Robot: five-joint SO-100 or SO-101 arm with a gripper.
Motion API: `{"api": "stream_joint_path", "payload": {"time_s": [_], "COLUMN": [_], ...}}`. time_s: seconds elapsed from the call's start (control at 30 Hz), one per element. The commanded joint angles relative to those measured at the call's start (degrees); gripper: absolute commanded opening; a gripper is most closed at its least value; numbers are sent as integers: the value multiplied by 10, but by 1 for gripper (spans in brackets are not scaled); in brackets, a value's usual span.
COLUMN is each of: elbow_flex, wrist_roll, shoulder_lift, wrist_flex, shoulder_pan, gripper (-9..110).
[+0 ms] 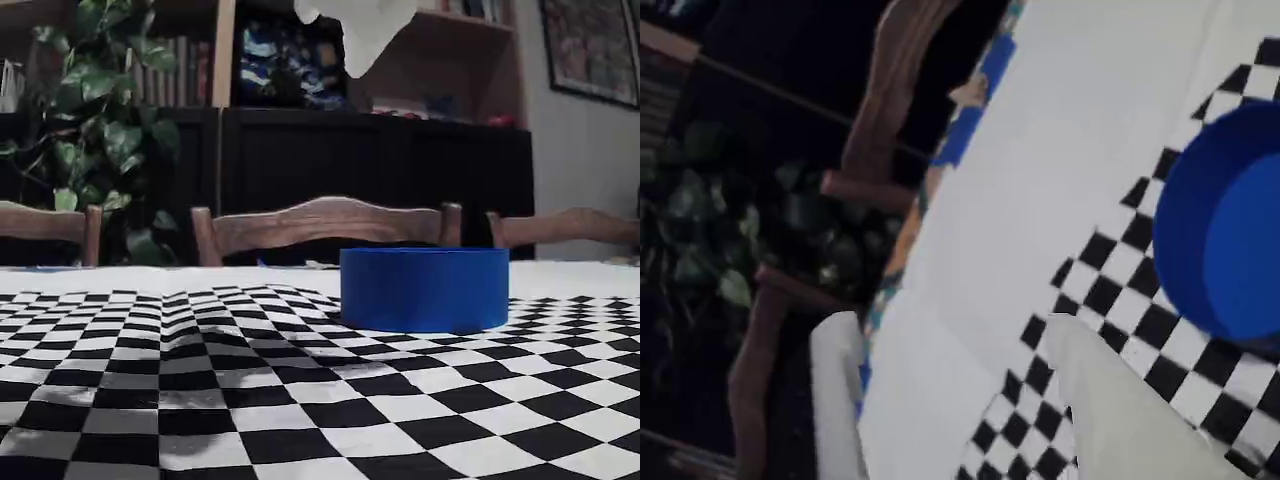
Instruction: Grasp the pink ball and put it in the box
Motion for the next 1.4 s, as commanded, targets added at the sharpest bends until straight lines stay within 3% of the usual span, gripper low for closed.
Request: {"api": "stream_joint_path", "payload": {"time_s": [0.0,0.23,0.73,1.13,1.37], "elbow_flex": [75,258,554,712,714], "wrist_roll": [69,185,248,248,273], "shoulder_lift": [127,345,749,911,947], "wrist_flex": [19,70,225,283,398], "shoulder_pan": [-22,-82,-213,-193,-178], "gripper": [0,0,0,0,0]}}
